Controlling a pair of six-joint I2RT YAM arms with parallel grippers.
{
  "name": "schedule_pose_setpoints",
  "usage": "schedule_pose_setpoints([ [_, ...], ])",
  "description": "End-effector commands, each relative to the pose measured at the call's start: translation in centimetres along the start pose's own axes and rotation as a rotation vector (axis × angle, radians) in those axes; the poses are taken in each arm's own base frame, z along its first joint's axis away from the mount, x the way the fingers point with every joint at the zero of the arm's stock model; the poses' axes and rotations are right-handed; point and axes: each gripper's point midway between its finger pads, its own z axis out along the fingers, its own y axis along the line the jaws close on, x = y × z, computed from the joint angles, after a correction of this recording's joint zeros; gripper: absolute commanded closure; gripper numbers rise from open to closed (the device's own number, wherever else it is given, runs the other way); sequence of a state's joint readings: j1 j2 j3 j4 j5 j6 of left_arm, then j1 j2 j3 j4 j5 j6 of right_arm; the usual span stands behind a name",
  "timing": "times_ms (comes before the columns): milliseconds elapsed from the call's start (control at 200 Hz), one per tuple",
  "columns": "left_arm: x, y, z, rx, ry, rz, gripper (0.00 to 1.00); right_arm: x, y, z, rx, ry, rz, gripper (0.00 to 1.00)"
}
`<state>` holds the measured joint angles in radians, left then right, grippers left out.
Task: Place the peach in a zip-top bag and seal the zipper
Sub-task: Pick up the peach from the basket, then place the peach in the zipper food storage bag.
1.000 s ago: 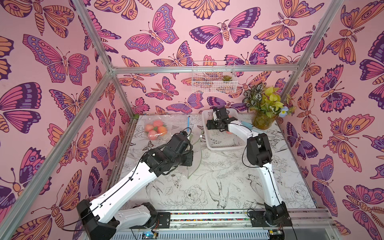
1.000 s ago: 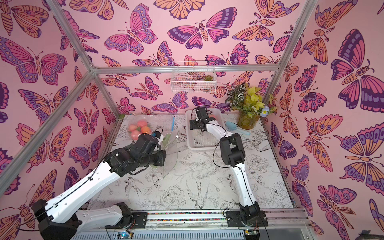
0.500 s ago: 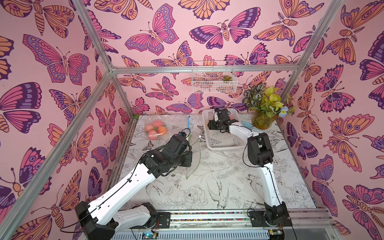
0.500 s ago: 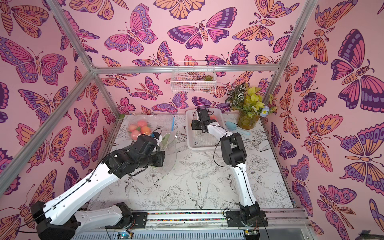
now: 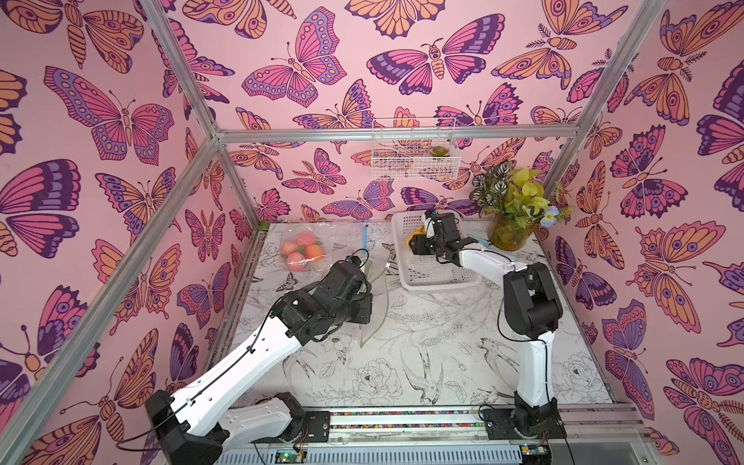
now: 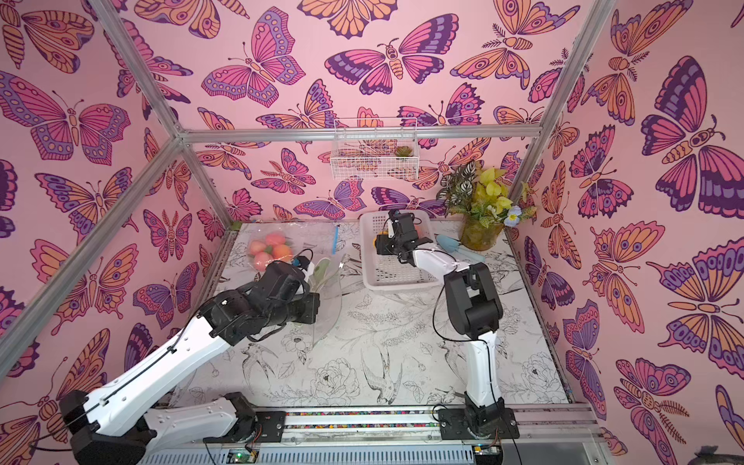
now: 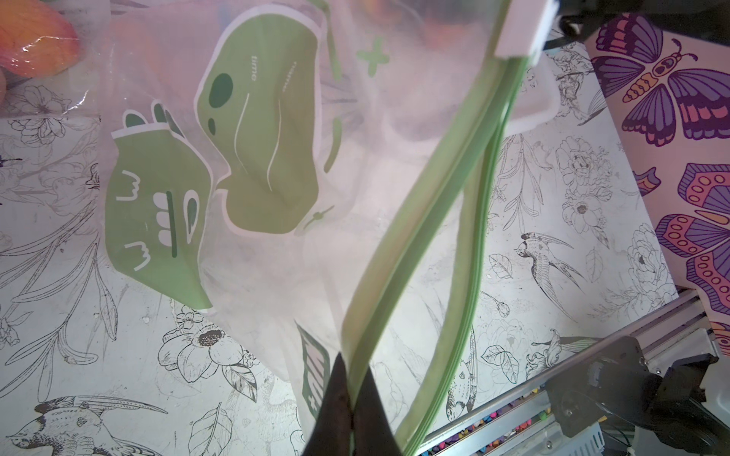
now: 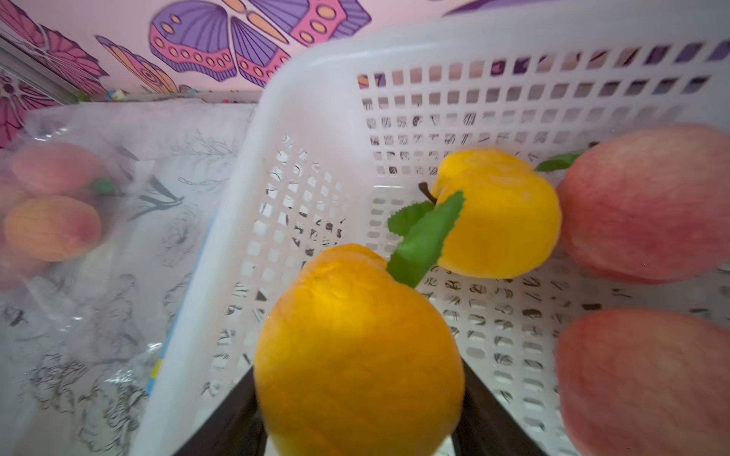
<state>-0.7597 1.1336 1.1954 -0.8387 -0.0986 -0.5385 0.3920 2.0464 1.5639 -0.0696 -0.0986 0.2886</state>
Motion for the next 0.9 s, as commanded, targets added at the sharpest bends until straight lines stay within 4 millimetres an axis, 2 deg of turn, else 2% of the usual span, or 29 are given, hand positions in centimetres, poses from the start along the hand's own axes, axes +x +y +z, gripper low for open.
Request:
schedule_pose_setpoints([
  [0,0.2,0.2,-0.2,-0.004,-0.006,0.02,1.0,-2.6,1.2,-3.5,-0.045,-0.091,0.005,0.38],
  [175,0.1,0.4,0.0,-0.014,-0.01,0.019,1.0,-1.6,2.3,-8.4,-0.1,-0.101,-0.002,0.38],
  [325,0.0,0.4,0.4,-0.021,-0.011,0.015,1.0,0.3,3.3,-12.7,-0.158,-0.079,-0.028,0.38],
  [350,0.0,0.5,0.5,-0.024,-0.013,0.012,1.0,-0.1,3.8,-14.3,-0.175,-0.1,-0.035,0.38],
  [446,-0.1,0.5,0.8,-0.03,-0.018,0.003,1.0,1.2,4.7,-17.1,-0.223,-0.097,-0.053,0.38],
  [656,-0.3,0.4,1.9,-0.032,-0.028,-0.038,1.0,4.0,7.7,-23.1,-0.352,-0.08,-0.116,0.4],
  [896,-0.7,0.2,2.7,-0.033,-0.041,-0.121,1.0,7.1,12.2,-27.9,-0.509,-0.062,-0.187,0.41],
])
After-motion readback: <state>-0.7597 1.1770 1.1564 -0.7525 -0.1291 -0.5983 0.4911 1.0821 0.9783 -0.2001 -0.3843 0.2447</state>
